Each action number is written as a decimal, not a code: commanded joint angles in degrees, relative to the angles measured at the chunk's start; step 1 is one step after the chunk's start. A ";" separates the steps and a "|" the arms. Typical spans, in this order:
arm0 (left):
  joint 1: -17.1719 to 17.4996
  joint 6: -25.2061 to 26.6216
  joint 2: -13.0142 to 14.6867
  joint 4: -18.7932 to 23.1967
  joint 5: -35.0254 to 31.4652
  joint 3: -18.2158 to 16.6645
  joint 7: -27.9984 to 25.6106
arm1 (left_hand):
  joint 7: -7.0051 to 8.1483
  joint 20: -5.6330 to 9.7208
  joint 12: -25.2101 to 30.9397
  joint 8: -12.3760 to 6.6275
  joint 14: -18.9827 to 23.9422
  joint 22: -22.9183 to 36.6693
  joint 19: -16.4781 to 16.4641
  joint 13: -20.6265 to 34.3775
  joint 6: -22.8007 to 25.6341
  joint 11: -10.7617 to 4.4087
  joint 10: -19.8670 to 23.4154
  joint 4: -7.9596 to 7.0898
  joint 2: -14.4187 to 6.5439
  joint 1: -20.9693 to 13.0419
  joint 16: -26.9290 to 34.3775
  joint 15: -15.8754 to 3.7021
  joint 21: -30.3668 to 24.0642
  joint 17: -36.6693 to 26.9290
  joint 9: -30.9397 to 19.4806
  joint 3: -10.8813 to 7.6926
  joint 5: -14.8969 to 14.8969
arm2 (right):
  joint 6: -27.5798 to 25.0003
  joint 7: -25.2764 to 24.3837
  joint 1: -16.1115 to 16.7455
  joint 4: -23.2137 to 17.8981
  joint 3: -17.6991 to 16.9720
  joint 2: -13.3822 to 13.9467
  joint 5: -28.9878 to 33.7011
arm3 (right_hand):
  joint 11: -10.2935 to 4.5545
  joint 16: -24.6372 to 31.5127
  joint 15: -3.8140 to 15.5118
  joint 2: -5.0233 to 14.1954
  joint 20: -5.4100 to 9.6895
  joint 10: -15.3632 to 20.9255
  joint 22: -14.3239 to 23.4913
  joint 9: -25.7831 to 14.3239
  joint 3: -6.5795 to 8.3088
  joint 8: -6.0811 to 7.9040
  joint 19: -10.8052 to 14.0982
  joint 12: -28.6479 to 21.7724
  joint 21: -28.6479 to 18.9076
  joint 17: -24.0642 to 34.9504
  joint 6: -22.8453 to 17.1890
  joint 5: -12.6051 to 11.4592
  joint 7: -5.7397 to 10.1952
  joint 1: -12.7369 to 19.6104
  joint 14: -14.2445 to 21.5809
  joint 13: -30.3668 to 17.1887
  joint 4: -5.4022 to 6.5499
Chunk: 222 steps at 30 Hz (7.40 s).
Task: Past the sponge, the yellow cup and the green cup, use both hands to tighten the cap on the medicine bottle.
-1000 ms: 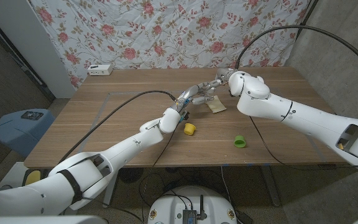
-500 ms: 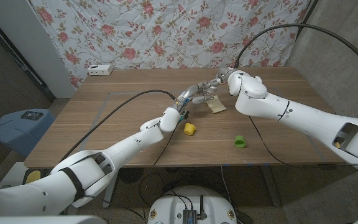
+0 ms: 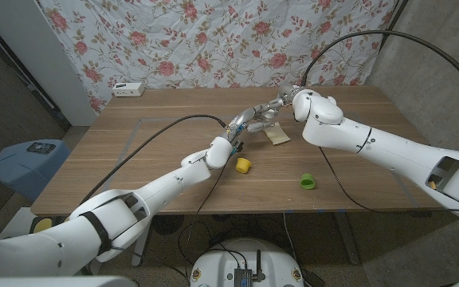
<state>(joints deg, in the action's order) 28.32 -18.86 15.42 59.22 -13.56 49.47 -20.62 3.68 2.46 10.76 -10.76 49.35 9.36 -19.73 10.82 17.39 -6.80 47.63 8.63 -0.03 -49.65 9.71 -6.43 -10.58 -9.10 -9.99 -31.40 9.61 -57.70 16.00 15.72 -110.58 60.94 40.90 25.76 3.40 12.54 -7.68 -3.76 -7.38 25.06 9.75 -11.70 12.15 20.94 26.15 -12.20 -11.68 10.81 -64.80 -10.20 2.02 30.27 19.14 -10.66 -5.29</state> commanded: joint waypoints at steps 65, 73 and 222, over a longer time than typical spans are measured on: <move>0.21 -1.69 0.52 -0.13 -1.58 -0.19 -3.09 | -0.15 2.53 0.58 0.05 -0.24 0.15 -0.02 0.21 0.15 -1.94 2.89 0.40 -0.08 -1.51 0.23 -4.65 -0.03 -0.07 -0.20 0.00 0.49 | 7.83 13.76 -3.70 -2.70 -4.34 4.95 -8.95 | 4.82 -2.08 -4.55 3.28 -3.19 -18.71 0.11 -1.26 2.34 -10.19 -8.31 1.86 0.97 0.03 37.70 -1.55 -2.16 7.38 -13.26 -0.45 -4.47; 0.33 -1.29 0.45 0.20 -1.73 -0.03 -3.13 | -0.22 2.54 0.57 0.05 -0.30 0.15 -0.01 0.20 0.15 -1.89 2.89 0.34 -0.10 -1.51 0.20 -4.64 -0.03 -0.04 -0.20 0.02 0.49 | 8.28 13.44 -2.94 -2.99 -4.79 5.25 -8.70 | 4.61 -1.90 -4.53 3.41 -3.34 -19.64 0.07 -1.18 3.55 -9.72 -8.31 1.64 0.85 0.01 38.21 -1.31 -0.03 10.62 -13.72 -0.45 -5.05; 2.06 0.19 0.84 2.67 -1.74 -0.48 -2.72 | 0.16 2.50 0.50 0.00 0.02 0.13 0.12 0.17 0.95 -1.92 2.98 0.05 -0.46 -1.26 0.26 -4.28 0.00 -0.07 -0.20 0.28 0.51 | 3.94 -1.44 4.25 -3.38 -4.83 2.07 -1.60 | -0.19 0.27 -0.56 3.22 -0.36 -2.66 0.27 -0.44 2.44 0.72 0.61 -1.00 -0.50 -0.03 2.51 -0.32 1.68 11.80 -1.53 -0.24 -1.63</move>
<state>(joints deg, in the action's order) 30.66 -18.38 16.85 63.00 -15.63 48.76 -23.00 3.67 2.46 11.04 -10.76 49.15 9.36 -19.73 10.81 17.79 -6.49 47.93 8.94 -0.02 -51.01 9.71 -6.23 -10.58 -9.11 -9.99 -31.09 9.78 -53.12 15.37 20.57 -114.94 54.79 43.74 22.30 3.36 12.54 -8.26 -0.28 -7.82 21.63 9.75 -12.03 15.02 21.71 26.32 -12.81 -11.69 10.69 -61.55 -10.20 3.80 42.49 16.94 -10.78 -6.87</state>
